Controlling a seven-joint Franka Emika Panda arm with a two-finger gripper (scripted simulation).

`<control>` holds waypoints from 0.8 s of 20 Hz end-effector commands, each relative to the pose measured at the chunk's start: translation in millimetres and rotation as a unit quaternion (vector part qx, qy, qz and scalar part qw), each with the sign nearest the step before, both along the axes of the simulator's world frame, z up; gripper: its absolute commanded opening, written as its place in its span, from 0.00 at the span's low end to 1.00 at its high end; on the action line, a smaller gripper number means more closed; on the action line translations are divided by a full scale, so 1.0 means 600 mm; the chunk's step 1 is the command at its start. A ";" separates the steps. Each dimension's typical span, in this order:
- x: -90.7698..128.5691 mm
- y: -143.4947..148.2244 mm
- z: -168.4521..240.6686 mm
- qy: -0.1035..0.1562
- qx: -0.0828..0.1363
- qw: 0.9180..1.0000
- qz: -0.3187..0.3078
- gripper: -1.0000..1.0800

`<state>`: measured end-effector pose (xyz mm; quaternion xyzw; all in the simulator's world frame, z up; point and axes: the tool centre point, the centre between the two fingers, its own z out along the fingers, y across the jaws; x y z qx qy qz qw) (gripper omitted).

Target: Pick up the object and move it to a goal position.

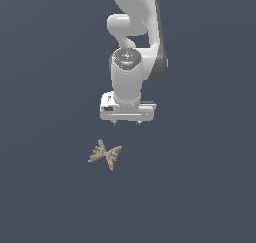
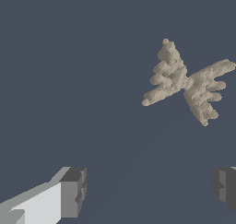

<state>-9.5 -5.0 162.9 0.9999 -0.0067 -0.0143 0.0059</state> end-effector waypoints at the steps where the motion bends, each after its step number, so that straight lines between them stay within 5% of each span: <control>1: 0.000 0.000 0.000 0.000 0.000 1.000 0.000 1.00; 16: 0.004 0.023 0.005 -0.002 0.001 1.000 0.025 1.00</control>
